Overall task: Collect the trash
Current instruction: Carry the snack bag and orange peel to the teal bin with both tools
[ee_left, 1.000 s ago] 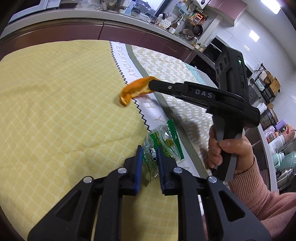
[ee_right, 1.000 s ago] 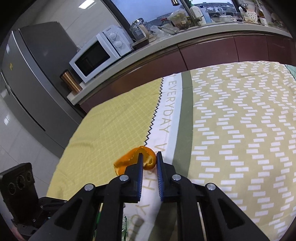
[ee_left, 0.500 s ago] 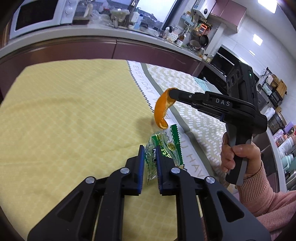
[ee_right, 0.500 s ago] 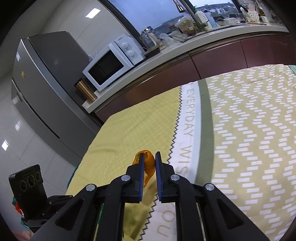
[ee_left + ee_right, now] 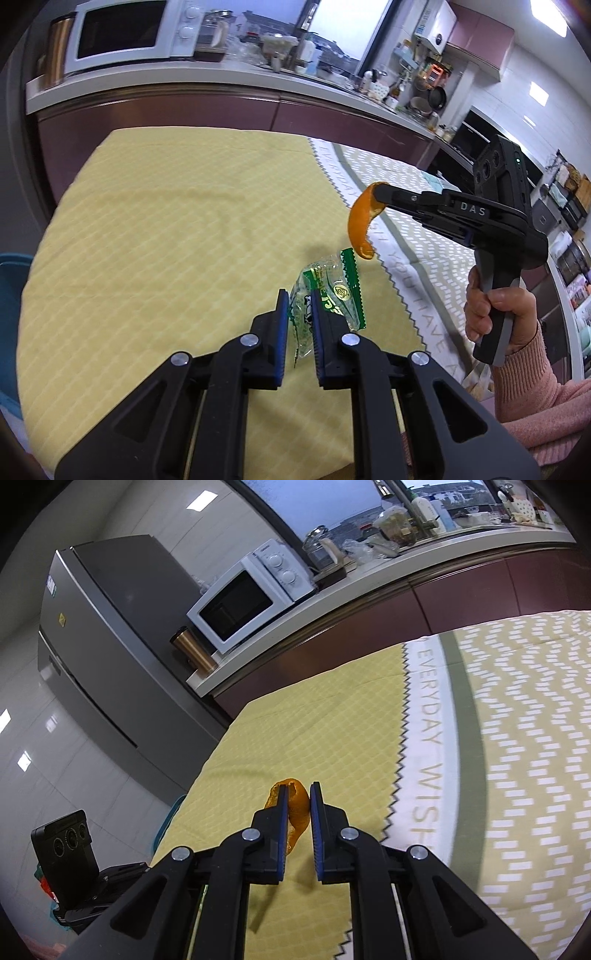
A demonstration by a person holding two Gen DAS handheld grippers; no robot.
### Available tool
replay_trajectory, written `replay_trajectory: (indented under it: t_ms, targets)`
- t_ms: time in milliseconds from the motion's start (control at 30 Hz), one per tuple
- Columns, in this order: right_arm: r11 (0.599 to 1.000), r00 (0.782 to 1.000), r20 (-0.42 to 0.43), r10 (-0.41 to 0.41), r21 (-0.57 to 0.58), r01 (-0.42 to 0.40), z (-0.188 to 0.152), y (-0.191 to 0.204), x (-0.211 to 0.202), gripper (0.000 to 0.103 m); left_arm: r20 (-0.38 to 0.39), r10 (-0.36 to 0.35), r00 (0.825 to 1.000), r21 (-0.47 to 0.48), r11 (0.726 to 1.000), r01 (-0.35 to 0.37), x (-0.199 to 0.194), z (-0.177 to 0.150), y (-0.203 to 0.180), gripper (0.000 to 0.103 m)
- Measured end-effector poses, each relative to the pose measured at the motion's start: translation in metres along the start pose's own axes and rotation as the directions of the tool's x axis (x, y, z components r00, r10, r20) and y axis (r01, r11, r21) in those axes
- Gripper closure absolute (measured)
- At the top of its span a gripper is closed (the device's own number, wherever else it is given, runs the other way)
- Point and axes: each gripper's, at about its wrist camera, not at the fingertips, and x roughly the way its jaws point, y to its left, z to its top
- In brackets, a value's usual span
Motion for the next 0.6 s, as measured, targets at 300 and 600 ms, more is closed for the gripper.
replay_trajectory:
  t_ms: [300,600]
  targets:
    - [0.998,0.998,-0.031,0.045,-0.031,-0.046,-0.002,0.025,0.019,0.093,0.038,0.068,0.997,-0.036,0.997,-0.067,-0.026,-0.005,0.020,0.091]
    - [0.995,0.995,-0.061,0.074,-0.057,-0.077,-0.002,0.045,0.035,0.093,0.061,0.100,0.993,-0.079,0.992,-0.096,-0.046,-0.011,0.040,0.091]
